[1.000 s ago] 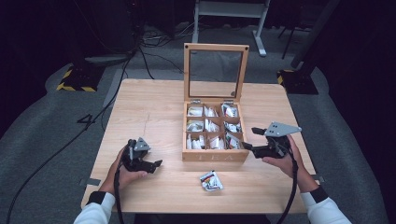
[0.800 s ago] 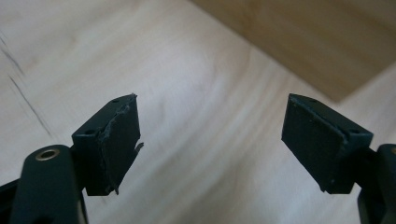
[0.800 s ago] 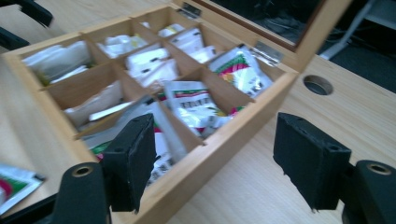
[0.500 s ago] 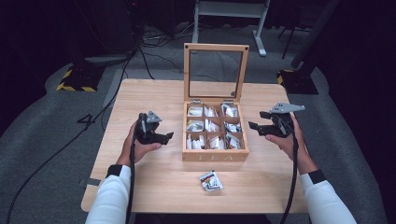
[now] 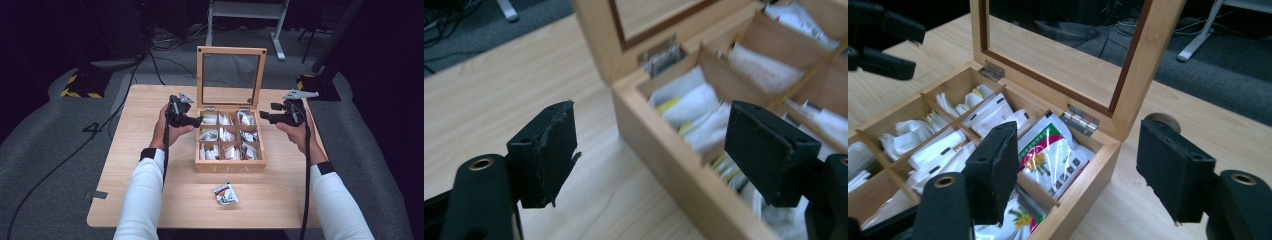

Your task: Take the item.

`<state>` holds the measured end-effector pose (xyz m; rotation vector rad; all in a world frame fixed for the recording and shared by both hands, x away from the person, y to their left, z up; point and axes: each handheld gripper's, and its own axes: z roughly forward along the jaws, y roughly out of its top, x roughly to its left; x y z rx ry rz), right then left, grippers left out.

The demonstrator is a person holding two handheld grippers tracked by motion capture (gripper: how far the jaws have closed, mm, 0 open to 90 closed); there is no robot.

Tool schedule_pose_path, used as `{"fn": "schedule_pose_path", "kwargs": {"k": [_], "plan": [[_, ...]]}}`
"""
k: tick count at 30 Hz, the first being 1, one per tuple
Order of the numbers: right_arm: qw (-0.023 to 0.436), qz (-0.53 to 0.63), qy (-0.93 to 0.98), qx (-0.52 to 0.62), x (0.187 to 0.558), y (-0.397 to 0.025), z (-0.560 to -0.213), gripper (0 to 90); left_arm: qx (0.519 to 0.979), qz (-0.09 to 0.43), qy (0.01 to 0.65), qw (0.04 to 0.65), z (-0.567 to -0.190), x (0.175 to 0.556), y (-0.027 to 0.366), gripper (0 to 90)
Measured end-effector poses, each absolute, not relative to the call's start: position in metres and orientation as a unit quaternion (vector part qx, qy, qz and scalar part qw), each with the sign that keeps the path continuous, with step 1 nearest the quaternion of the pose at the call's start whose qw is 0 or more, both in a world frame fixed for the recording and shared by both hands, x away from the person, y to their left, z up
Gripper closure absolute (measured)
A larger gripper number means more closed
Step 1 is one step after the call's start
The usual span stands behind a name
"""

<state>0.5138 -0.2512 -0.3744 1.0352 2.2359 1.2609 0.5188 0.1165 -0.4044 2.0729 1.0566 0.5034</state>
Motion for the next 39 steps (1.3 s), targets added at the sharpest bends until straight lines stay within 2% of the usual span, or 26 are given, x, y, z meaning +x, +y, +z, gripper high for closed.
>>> {"fn": "schedule_pose_path", "kwargs": {"k": [12,21,28,30,39], "plan": [[0.189,0.419,0.790,0.406,0.550,-0.230,-0.374,31.4,0.784,0.205,0.462,0.361,-0.397,0.550,0.099,22.9],[0.183,0.414,0.791,0.413,0.563,-0.226,-0.373,30.0,0.786,0.204,0.455,0.364,-0.394,0.561,0.091,23.1],[0.177,0.419,0.795,0.402,0.566,-0.220,-0.368,31.6,0.787,0.171,0.459,0.376,-0.399,0.565,0.092,22.7],[0.172,0.422,0.796,0.398,0.567,-0.217,-0.369,31.4,0.793,0.180,0.452,0.365,-0.399,0.565,0.089,20.8],[0.173,0.422,0.800,0.389,0.571,-0.207,-0.364,31.4,0.783,0.199,0.460,0.369,-0.396,0.569,0.086,22.8]]}}
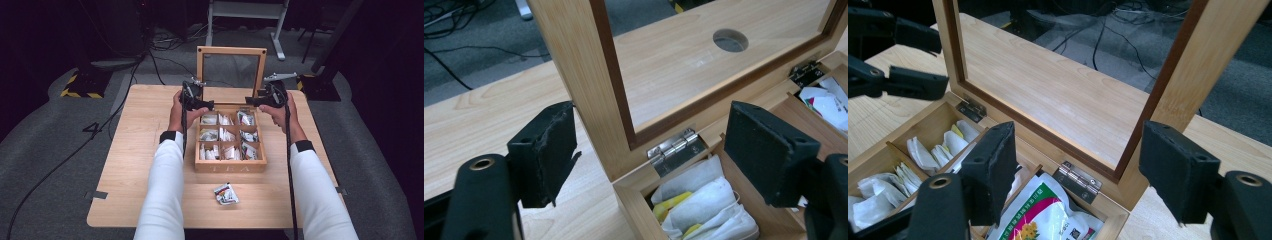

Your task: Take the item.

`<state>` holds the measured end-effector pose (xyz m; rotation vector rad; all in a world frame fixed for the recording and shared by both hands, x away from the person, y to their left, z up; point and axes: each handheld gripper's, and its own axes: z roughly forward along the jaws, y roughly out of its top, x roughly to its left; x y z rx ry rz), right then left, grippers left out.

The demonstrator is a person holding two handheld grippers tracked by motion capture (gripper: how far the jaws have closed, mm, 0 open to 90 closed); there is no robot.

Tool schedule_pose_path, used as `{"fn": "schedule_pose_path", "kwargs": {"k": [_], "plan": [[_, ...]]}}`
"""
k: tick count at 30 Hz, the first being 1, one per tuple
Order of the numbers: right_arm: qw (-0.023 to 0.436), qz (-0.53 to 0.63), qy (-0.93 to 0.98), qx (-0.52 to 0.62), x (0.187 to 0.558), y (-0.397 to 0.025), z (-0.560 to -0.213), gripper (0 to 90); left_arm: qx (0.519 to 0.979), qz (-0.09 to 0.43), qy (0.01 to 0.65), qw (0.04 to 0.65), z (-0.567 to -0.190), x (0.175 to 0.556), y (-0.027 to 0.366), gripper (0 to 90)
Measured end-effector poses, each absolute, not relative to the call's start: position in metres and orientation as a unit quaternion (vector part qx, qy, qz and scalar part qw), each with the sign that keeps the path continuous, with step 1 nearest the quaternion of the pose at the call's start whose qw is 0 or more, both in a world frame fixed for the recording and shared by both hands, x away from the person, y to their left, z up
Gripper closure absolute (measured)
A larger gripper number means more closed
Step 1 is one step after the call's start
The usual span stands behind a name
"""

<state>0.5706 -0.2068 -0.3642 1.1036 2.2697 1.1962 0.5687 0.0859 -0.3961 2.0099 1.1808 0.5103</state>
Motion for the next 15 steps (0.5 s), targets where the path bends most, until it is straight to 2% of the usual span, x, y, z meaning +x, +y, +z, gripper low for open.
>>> {"fn": "schedule_pose_path", "kwargs": {"k": [6,10,13,15], "plan": [[0.192,0.398,0.801,0.404,0.579,-0.216,-0.371,31.6,0.780,0.201,0.461,0.372,-0.393,0.575,0.086,23.4],[0.190,0.390,0.803,0.409,0.587,-0.216,-0.378,31.6,0.783,0.199,0.458,0.370,-0.395,0.578,0.085,23.7],[0.186,0.389,0.802,0.412,0.592,-0.212,-0.381,28.1,0.779,0.194,0.463,0.376,-0.397,0.579,0.086,24.7],[0.179,0.396,0.798,0.418,0.594,-0.215,-0.383,30.3,0.780,0.194,0.463,0.373,-0.396,0.579,0.085,25.0]]}}
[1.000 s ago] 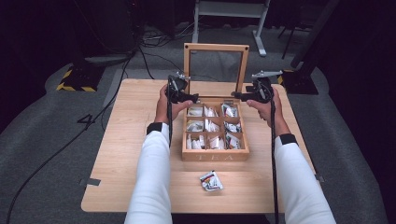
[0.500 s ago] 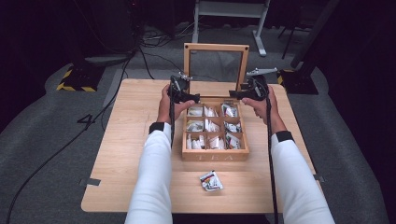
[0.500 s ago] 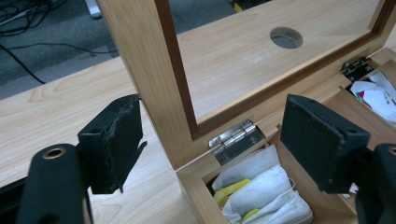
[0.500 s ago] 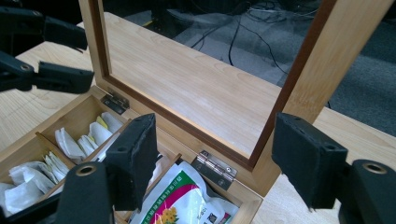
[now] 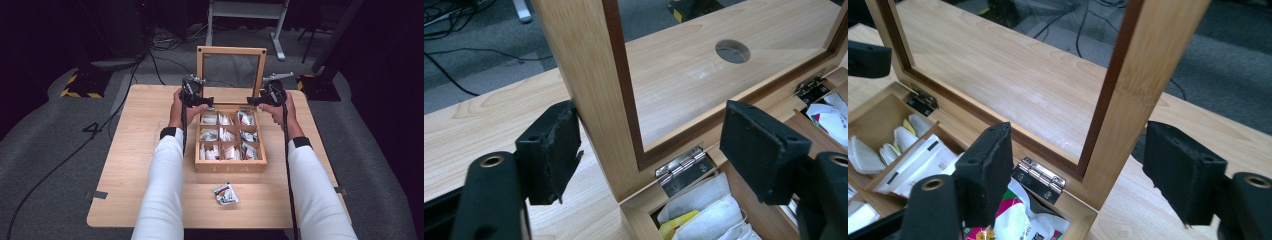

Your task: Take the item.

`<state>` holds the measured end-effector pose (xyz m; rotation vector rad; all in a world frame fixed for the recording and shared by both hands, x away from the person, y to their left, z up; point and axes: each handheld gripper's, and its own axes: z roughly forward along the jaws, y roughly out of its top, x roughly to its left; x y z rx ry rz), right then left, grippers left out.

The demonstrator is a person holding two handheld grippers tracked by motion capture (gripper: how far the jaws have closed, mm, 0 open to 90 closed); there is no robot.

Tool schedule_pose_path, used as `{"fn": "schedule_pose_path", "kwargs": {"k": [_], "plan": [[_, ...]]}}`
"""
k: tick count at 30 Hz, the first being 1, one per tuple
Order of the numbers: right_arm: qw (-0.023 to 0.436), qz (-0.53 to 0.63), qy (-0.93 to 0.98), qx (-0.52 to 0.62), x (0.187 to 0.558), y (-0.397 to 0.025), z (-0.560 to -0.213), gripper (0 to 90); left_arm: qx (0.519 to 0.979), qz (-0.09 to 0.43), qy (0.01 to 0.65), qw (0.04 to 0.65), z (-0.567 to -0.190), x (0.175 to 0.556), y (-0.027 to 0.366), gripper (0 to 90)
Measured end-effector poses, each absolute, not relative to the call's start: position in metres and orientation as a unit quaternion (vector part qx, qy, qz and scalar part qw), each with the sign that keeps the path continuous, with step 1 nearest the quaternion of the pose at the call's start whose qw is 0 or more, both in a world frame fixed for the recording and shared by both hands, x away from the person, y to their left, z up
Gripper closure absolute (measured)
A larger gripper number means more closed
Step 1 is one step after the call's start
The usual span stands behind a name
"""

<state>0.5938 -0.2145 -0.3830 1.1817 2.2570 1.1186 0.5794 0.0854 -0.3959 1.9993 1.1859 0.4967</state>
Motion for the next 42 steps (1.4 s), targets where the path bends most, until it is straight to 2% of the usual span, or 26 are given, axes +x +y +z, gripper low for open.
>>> {"fn": "schedule_pose_path", "kwargs": {"k": [10,17,22,26,29,34,42], "plan": [[0.160,0.402,0.789,0.436,0.599,-0.217,-0.391,34.4,0.785,0.185,0.472,0.356,-0.396,0.583,0.082,23.8],[0.155,0.422,0.782,0.431,0.601,-0.217,-0.393,33.3,0.776,0.185,0.478,0.367,-0.394,0.579,0.089,36.8],[0.157,0.430,0.787,0.415,0.598,-0.220,-0.394,34.1,0.768,0.179,0.479,0.386,-0.394,0.574,0.094,40.2],[0.163,0.439,0.787,0.402,0.593,-0.223,-0.393,36.9,0.771,0.184,0.471,0.388,-0.392,0.570,0.095,40.5],[0.176,0.443,0.784,0.396,0.589,-0.222,-0.391,38.5,0.762,0.191,0.463,0.410,-0.387,0.563,0.098,41.1],[0.183,0.433,0.782,0.409,0.582,-0.221,-0.386,47.2,0.746,0.209,0.450,0.444,-0.375,0.549,0.105,53.1],[0.187,0.437,0.781,0.405,0.570,-0.226,-0.378,50.7,0.756,0.218,0.439,0.434,-0.371,0.538,0.104,52.3]]}}
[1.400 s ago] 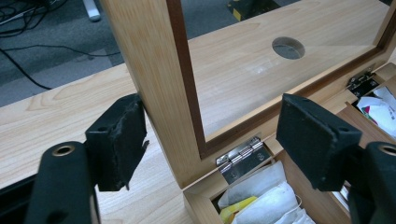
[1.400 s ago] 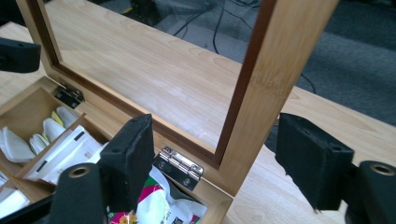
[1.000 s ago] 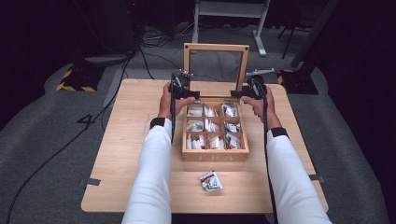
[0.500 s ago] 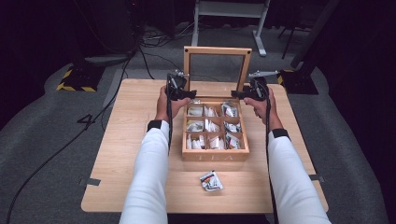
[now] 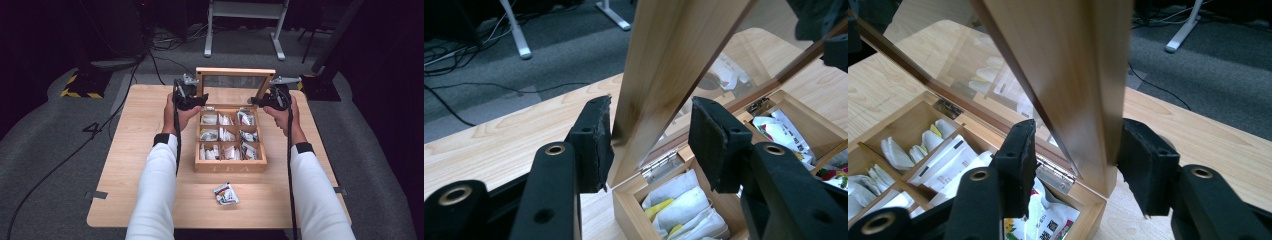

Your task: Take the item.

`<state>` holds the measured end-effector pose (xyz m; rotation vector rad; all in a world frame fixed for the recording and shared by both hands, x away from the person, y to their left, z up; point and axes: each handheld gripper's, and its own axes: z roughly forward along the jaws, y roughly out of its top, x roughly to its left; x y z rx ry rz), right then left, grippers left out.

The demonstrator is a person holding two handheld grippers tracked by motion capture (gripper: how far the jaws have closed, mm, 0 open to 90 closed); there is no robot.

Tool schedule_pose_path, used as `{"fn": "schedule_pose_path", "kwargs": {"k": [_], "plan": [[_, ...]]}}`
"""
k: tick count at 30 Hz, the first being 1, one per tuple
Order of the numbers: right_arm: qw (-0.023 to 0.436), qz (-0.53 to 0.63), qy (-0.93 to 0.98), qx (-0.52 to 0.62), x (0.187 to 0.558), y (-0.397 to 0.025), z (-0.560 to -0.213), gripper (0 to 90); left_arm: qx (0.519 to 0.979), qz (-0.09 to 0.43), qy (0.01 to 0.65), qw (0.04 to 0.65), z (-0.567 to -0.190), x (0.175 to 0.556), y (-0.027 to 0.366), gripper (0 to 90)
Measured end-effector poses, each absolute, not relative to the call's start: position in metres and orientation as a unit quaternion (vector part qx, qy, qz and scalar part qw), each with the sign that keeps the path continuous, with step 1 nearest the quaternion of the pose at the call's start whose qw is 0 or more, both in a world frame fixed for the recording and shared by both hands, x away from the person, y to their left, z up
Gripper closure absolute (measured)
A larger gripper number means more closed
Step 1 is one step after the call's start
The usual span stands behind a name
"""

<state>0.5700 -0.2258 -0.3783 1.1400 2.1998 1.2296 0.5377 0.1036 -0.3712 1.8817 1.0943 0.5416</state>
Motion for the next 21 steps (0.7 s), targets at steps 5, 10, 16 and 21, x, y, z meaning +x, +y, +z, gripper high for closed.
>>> {"fn": "schedule_pose_path", "kwargs": {"k": [5,10,16,21], "plan": [[0.186,0.455,0.772,0.403,0.563,-0.232,-0.370,53.6,0.752,0.226,0.436,0.439,-0.364,0.532,0.106,55.4],[0.195,0.455,0.774,0.394,0.558,-0.232,-0.366,53.8,0.757,0.230,0.432,0.433,-0.358,0.525,0.105,56.2],[0.192,0.462,0.773,0.391,0.550,-0.234,-0.362,53.0,0.761,0.227,0.426,0.434,-0.353,0.517,0.107,57.3],[0.196,0.469,0.771,0.384,0.543,-0.235,-0.357,51.4,0.761,0.231,0.418,0.439,-0.347,0.510,0.108,57.4]]}}
